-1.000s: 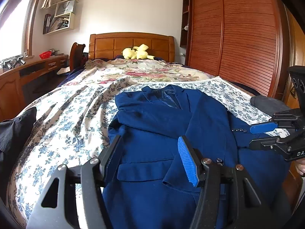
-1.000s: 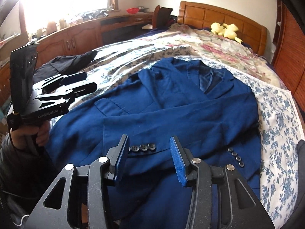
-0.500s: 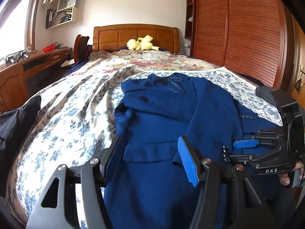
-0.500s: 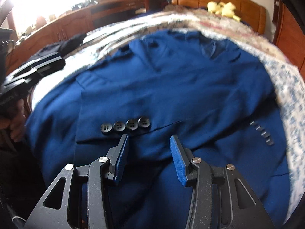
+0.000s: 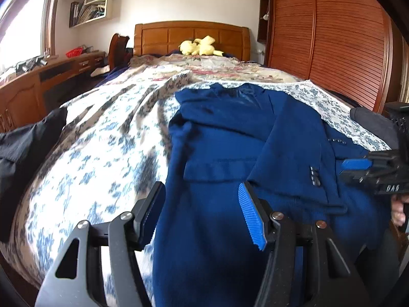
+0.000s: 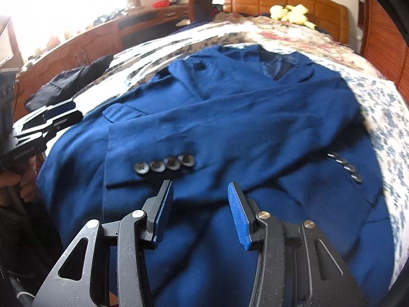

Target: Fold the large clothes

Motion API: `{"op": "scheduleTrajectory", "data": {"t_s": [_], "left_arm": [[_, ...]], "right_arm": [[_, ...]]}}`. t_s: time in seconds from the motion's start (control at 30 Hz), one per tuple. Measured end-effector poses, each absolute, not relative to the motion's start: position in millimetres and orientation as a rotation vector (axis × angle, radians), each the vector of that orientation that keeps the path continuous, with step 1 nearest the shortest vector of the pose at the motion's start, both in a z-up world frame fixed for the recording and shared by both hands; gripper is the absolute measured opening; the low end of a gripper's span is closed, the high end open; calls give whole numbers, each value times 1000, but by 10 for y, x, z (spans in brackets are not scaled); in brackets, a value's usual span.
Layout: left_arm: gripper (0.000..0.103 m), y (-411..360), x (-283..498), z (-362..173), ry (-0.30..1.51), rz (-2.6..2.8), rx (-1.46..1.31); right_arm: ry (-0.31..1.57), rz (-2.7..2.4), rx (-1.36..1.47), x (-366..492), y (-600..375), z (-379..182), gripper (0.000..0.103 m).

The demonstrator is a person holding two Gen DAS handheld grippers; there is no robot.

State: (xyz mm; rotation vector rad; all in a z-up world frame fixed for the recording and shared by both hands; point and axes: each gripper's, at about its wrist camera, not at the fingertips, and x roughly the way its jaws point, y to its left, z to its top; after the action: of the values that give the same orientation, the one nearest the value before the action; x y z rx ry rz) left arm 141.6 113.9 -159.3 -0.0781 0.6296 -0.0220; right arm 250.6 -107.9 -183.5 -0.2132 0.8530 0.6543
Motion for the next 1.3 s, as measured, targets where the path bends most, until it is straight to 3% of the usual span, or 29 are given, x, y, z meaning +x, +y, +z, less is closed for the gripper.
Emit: {"op": "scheduleTrajectory", "data": {"t_s": [0.53, 0.93, 1.3], "left_arm": [[59, 1293, 899, -1403, 701, 90, -60], [59, 1155, 1047, -1236, 726, 129, -63], [59, 1201, 1276, -1486, 815, 126, -114]], "right_arm": [[816, 437, -206, 2287, -2643, -1670, 61], [853, 495, -175, 2293, -3105, -1841, 61], [843, 558, -116, 2342, -3219, -1934, 64]]}}
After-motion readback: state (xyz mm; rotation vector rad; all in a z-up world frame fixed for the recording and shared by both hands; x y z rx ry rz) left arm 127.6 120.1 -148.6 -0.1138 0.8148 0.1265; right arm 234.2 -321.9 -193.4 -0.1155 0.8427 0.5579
